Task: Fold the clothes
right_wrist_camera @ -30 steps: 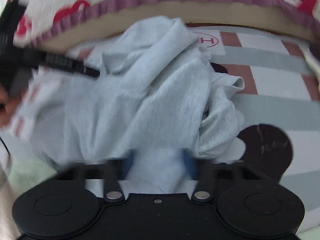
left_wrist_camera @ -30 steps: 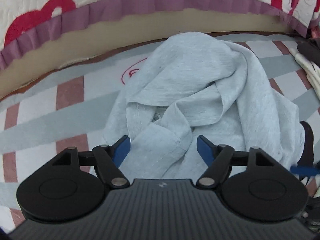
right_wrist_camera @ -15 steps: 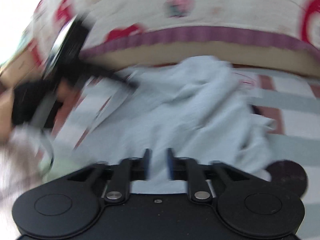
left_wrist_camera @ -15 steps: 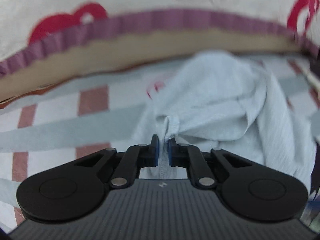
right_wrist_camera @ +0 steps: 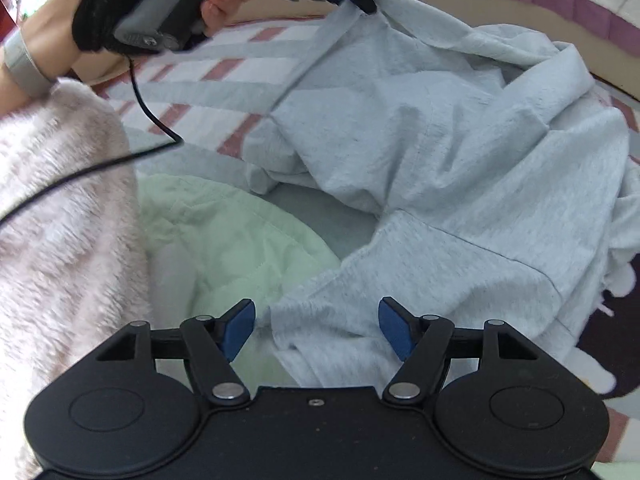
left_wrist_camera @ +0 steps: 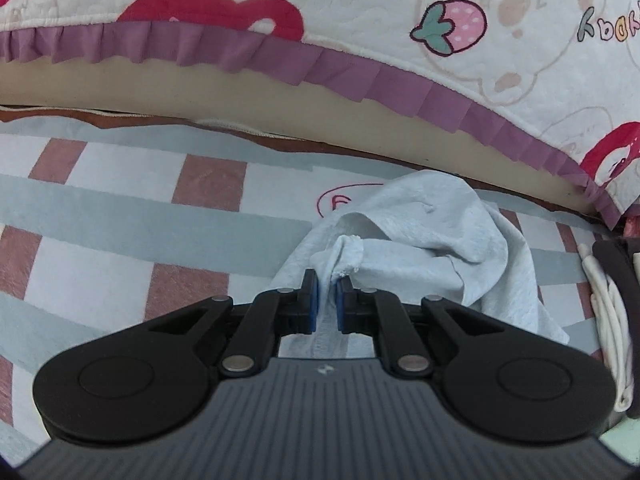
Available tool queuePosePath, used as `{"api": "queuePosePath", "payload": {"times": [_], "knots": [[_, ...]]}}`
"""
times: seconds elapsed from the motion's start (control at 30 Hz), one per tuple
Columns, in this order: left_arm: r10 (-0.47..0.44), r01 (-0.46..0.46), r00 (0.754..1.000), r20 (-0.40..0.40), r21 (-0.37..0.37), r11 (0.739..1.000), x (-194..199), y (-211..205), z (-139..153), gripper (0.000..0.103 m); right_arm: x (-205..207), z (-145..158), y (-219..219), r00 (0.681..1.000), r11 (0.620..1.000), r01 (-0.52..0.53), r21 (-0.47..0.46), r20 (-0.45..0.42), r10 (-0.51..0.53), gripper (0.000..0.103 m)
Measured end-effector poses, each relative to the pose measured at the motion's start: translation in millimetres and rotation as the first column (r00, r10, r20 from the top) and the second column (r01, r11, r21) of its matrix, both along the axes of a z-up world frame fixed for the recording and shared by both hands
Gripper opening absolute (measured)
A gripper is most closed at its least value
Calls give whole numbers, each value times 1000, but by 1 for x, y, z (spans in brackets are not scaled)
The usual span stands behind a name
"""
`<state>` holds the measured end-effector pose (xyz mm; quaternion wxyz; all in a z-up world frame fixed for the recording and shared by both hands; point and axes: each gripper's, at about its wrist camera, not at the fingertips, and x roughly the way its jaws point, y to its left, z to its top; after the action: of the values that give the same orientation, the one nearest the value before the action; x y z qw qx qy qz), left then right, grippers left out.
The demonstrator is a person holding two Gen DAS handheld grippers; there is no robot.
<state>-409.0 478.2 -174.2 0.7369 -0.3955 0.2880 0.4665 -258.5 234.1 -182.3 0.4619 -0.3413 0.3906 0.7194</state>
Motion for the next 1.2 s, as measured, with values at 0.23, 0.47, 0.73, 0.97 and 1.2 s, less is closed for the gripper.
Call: {"api": "queuePosePath", "payload": {"times": [0.23,0.47,0.73,0.97,1.2], "knots": [[8,-7,1000,22,-14,1000,-2,3,-2,9,40,38,3,984,974,169,149,25,-175,17],[-8,8,1000,13,-20,1000,5,3,-2,11,152,143,17,904,835,307,456,135,-406,16],[-82,79,996,-36,-72,994,26,-2,-15,39,256,78,19,773,742,589,321,44,-633,16],[-233,191,935,-267,-174,966,62,-11,-50,85,252,87,14,780,722,606,333,-71,-622,21],[-213,197,927,-308,-81,977,62,-19,-41,4,264,76,23,771,736,636,232,-136,-622,29]]}}
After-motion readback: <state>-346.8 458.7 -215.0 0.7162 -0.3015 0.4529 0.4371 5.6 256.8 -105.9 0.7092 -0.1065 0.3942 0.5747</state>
